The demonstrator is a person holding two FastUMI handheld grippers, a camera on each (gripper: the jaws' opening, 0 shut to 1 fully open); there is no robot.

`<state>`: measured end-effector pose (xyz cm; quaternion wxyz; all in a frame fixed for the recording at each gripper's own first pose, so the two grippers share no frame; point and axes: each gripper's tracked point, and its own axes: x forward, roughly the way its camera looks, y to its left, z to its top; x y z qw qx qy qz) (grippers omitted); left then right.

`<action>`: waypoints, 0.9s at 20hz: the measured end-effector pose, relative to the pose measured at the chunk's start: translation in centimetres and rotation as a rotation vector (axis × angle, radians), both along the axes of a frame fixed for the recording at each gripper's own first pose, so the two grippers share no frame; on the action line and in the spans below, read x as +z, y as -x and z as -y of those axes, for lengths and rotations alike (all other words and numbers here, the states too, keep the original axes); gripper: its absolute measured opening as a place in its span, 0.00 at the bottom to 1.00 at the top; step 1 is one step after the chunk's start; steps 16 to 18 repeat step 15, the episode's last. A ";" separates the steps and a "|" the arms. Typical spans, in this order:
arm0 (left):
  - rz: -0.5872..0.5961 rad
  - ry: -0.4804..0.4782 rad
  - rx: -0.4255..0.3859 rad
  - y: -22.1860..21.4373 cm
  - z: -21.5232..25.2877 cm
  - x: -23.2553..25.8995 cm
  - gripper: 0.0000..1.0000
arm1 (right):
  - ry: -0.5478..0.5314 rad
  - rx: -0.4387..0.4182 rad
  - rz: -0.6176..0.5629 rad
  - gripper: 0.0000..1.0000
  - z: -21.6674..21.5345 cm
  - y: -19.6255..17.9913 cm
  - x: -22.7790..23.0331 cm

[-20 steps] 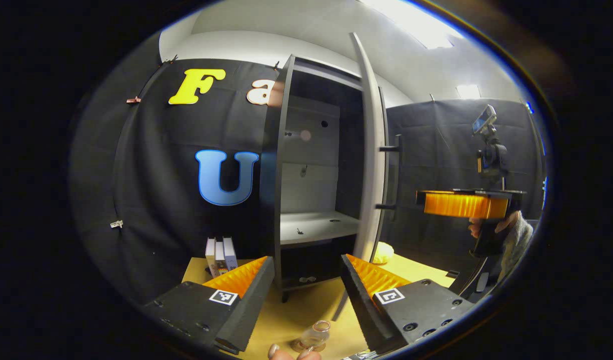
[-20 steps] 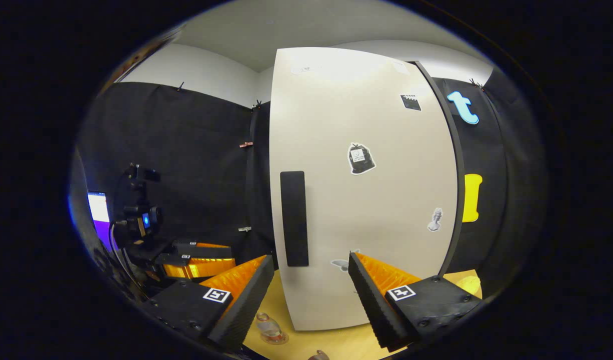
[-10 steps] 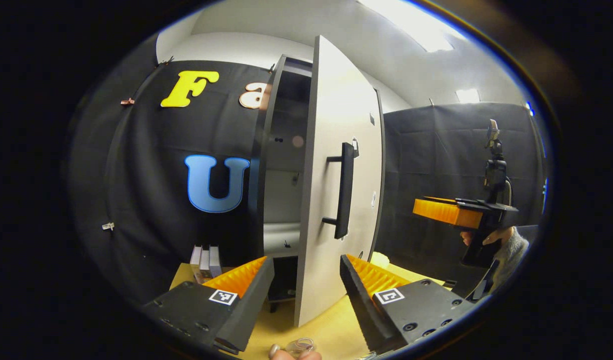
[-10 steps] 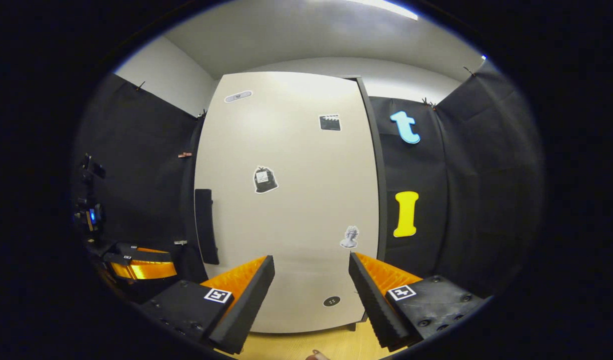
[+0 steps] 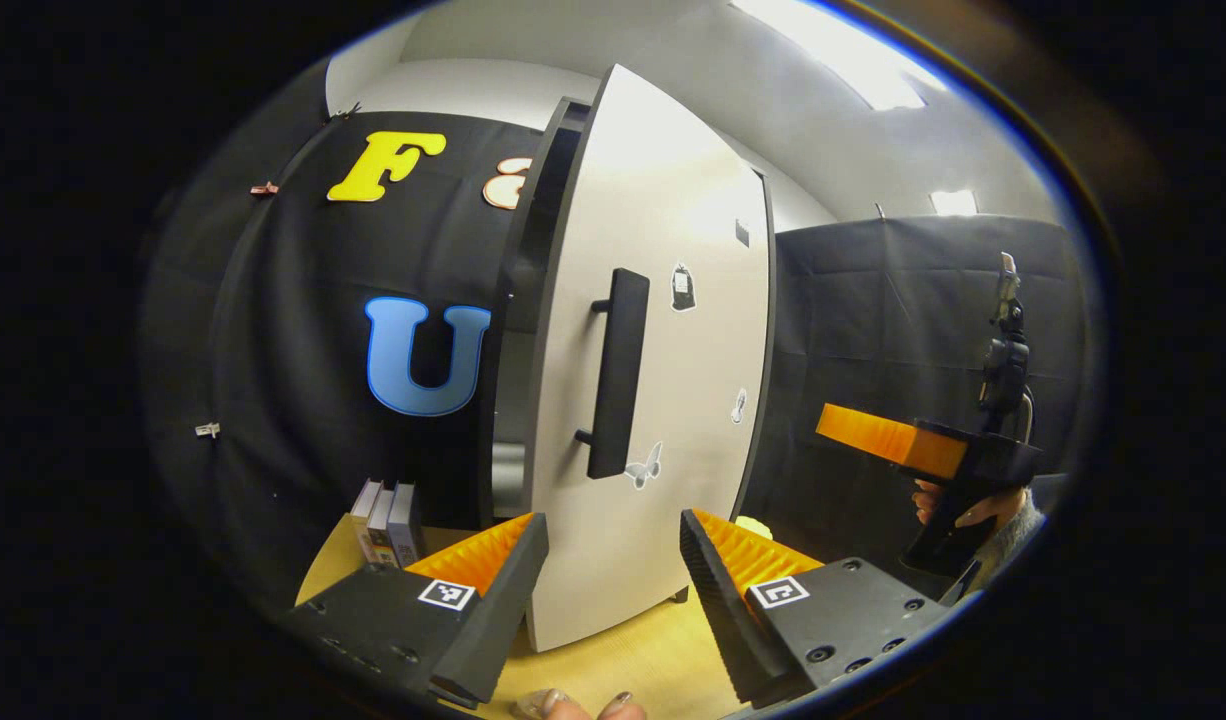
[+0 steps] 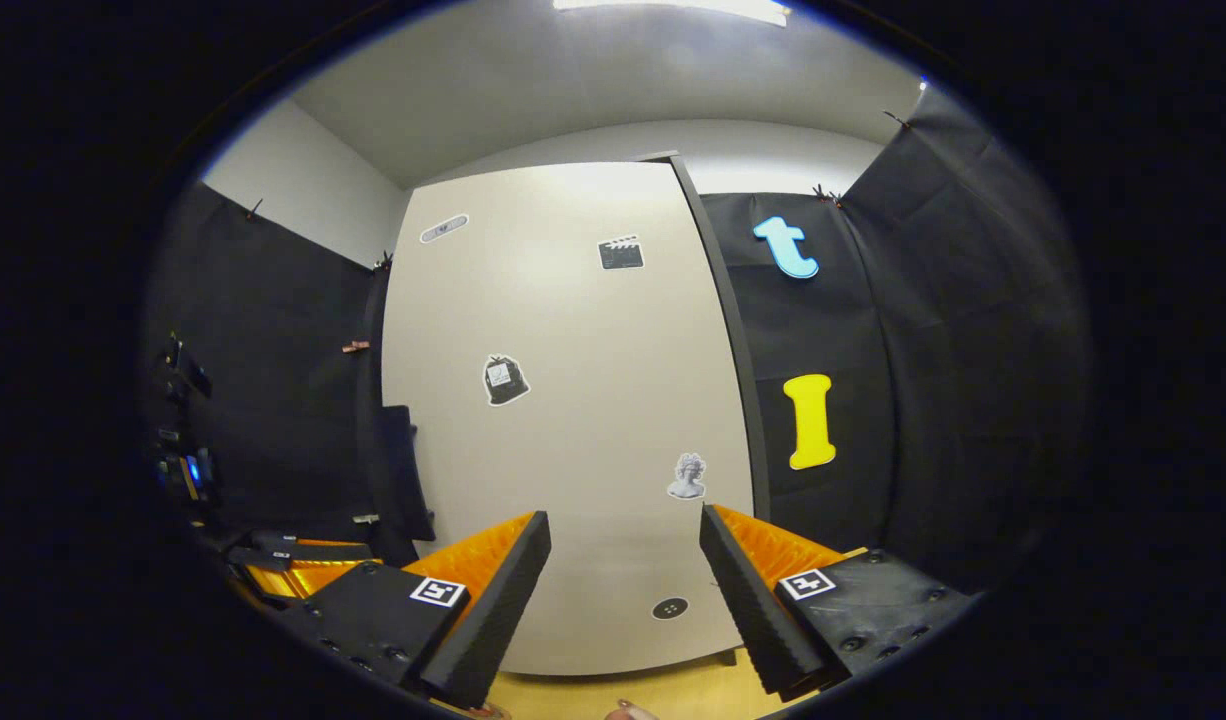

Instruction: Open the cabinet door with the right hand, grasp the bottle in the cabinet with the left hand and place it on the coaster, then close the cabinet door with the right hand.

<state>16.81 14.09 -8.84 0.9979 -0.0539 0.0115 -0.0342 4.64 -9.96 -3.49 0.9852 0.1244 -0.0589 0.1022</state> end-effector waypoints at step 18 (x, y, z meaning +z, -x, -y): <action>-0.004 -0.055 0.059 -2.1 0.5 0.2 0.84 | 0.173 -0.015 -0.035 0.98 1.5 -0.4 -2.2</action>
